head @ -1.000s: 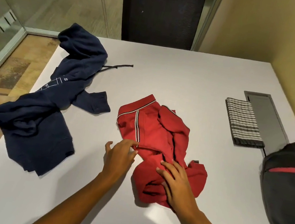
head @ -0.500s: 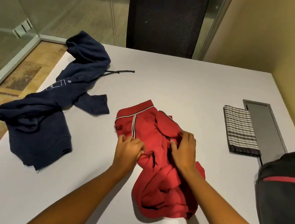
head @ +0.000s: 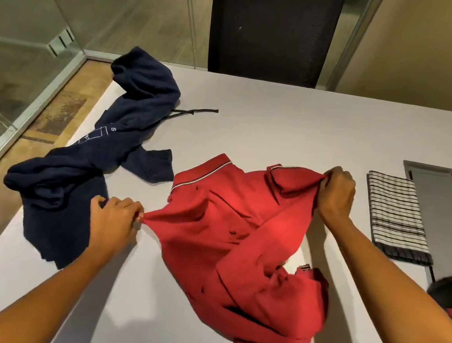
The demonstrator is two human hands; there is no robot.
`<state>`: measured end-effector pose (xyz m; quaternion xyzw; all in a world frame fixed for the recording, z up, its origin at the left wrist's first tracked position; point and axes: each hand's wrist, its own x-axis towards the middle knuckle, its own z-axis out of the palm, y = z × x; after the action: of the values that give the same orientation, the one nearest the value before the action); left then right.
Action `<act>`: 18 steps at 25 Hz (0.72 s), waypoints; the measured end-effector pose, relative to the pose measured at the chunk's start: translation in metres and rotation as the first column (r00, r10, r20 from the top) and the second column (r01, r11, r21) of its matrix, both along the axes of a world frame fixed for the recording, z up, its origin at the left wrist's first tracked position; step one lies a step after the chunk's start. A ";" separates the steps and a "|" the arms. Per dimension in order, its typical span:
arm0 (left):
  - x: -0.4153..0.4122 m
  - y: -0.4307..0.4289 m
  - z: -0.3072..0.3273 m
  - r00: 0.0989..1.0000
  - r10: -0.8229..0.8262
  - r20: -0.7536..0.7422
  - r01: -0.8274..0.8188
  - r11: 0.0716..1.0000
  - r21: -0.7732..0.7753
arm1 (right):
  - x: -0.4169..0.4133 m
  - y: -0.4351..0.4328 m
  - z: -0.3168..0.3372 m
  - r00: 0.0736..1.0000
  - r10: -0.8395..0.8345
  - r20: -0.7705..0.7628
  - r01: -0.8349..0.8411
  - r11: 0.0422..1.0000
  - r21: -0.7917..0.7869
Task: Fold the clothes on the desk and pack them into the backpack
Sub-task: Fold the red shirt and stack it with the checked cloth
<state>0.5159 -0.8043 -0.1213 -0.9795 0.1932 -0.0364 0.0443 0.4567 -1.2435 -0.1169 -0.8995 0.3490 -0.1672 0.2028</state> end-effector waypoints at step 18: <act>0.008 -0.101 -0.063 0.990 -0.049 -0.132 0.033 0.993 -0.115 | 0.051 0.057 -0.059 0.711 0.406 -0.574 -0.306 0.914 0.267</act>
<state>0.5244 -0.9052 -0.1842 -0.9764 0.2135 0.0181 -0.0251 0.5081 -1.1866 -0.1761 -0.9359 0.2271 0.2061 0.1733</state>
